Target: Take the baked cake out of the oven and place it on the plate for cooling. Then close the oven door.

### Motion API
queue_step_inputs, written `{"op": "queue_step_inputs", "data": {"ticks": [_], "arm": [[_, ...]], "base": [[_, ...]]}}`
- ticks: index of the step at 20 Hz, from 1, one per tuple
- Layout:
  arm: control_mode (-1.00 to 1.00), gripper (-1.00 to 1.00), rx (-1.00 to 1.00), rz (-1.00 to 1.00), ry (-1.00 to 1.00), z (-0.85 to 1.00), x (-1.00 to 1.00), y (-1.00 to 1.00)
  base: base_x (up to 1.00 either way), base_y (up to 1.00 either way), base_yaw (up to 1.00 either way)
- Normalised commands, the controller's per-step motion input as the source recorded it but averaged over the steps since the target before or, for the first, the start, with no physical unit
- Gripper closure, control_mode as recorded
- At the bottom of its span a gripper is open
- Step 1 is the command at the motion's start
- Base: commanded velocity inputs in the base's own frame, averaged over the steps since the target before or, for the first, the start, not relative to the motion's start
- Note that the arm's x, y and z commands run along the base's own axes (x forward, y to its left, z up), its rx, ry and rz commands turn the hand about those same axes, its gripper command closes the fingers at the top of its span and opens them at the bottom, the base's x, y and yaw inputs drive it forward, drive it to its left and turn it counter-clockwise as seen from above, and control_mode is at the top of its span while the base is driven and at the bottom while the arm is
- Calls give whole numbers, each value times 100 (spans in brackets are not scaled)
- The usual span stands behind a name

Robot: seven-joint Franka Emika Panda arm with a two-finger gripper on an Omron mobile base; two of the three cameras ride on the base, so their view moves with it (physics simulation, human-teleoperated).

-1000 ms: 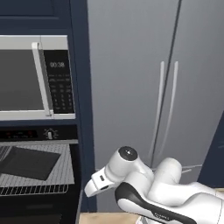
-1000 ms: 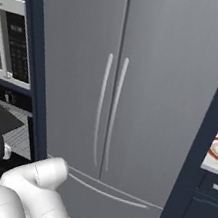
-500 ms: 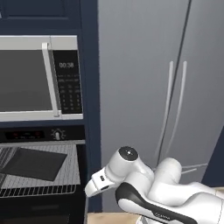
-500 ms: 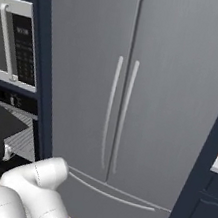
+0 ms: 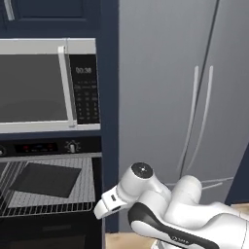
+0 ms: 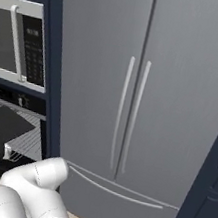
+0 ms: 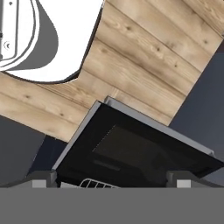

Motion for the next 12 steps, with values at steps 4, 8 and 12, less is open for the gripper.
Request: {"op": "queue_step_inputs", "data": {"ticks": [4,8,12], "arm": [[100,-100,0,0,0,0,0,0],[100,-100,0,0,0,0,0,0],[100,-100,0,0,0,0,0,0]], "base": [[0,41,-2],[-13,58,0],[-14,44,0]]}}
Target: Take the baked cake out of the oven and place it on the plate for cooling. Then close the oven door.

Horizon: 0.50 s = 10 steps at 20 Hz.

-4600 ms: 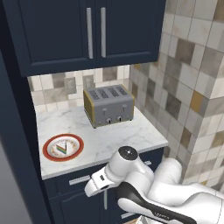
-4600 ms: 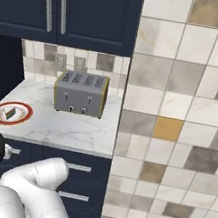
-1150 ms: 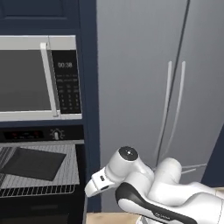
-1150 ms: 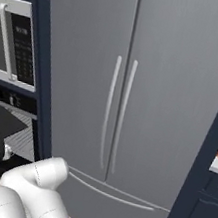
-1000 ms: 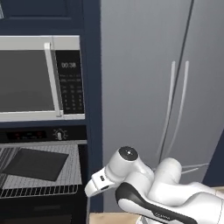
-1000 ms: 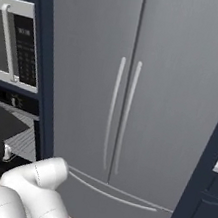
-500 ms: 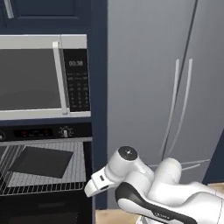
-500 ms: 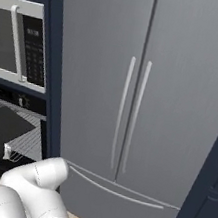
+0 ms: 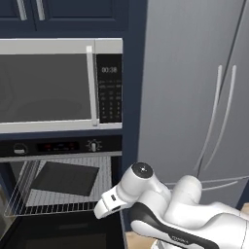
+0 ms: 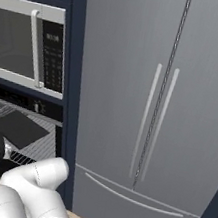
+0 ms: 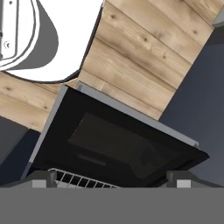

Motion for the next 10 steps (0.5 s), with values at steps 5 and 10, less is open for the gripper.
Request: {"op": "queue_step_inputs", "data": {"ticks": [5,10], "arm": [[100,-100,0,0,0,0,0,0],[100,-100,0,0,0,0,0,0]], "base": [[0,5,0],[0,0,0]]}}
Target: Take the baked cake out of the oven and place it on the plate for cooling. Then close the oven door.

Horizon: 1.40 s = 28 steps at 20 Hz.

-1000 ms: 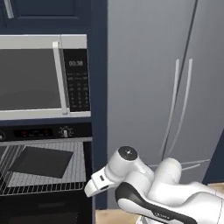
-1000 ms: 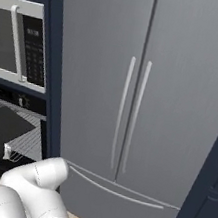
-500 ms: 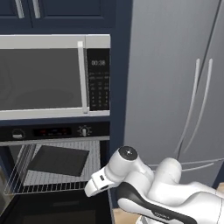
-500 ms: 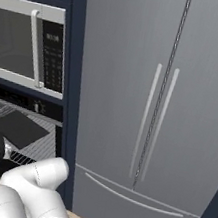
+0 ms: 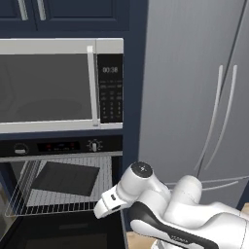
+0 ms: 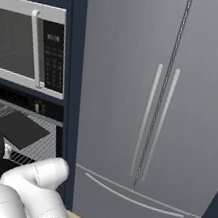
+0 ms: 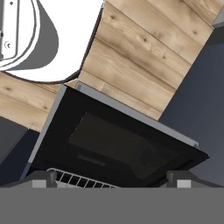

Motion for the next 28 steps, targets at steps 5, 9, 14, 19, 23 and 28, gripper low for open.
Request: {"op": "queue_step_inputs", "data": {"ticks": [5,9,14,19,23,28], "arm": [[100,-100,0,0,0,0,0,0],[-100,-100,0,0,0,0,0,0],[-100,-100,0,0,0,0,0,0],[-100,-100,-14,-10,7,-13,6,29],[-100,-100,-12,-24,6,-7,33,51],[-100,-100,-1,-22,1,0,27,42]], "base": [[0,0,0],[0,0,0],[0,0,0],[0,0,0],[0,0,0],[0,0,0]]}}
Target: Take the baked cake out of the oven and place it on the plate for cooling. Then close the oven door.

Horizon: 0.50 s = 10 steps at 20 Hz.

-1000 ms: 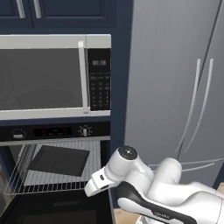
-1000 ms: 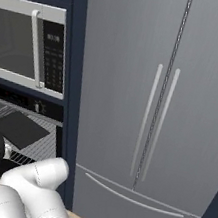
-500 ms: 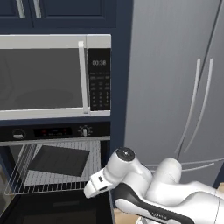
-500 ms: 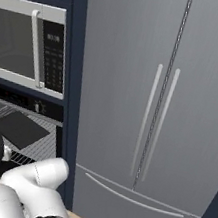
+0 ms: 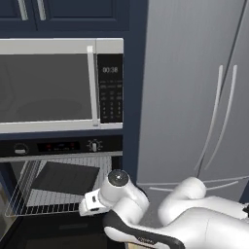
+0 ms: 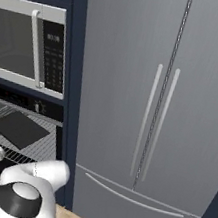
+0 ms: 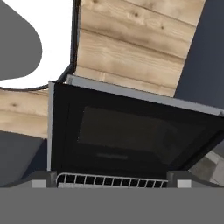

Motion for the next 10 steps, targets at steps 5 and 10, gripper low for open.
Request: {"op": "queue_step_inputs", "data": {"ticks": [5,10], "arm": [[-100,-100,0,-20,0,0,21,39],[-100,-100,5,-17,0,0,25,32]], "base": [[0,0,0],[0,0,0]]}}
